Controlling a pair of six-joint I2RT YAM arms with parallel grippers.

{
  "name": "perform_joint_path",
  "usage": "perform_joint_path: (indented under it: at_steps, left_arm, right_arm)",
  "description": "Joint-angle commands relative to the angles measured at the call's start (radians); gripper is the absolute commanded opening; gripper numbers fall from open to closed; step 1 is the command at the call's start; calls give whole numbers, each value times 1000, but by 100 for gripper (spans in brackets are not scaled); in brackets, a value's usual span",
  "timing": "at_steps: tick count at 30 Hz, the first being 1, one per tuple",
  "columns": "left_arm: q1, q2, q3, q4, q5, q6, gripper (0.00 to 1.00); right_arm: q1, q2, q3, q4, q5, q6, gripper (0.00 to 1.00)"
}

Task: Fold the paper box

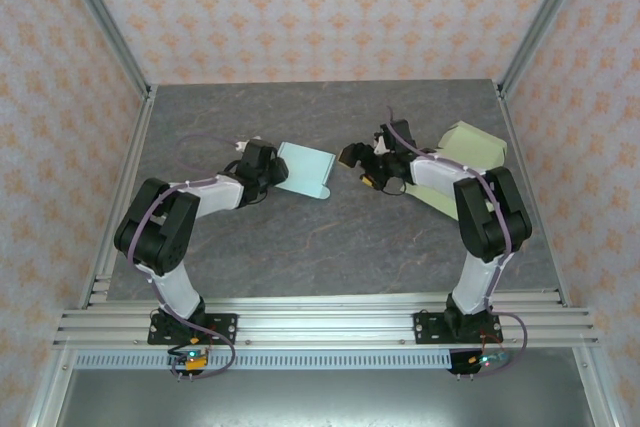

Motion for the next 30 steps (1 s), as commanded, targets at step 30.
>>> perform_joint_path:
  at_steps: [30]
  left_arm:
    - [139,-21,-15,47,254,-78,66]
  right_arm:
    - [42,242,153,244,-83,133,84]
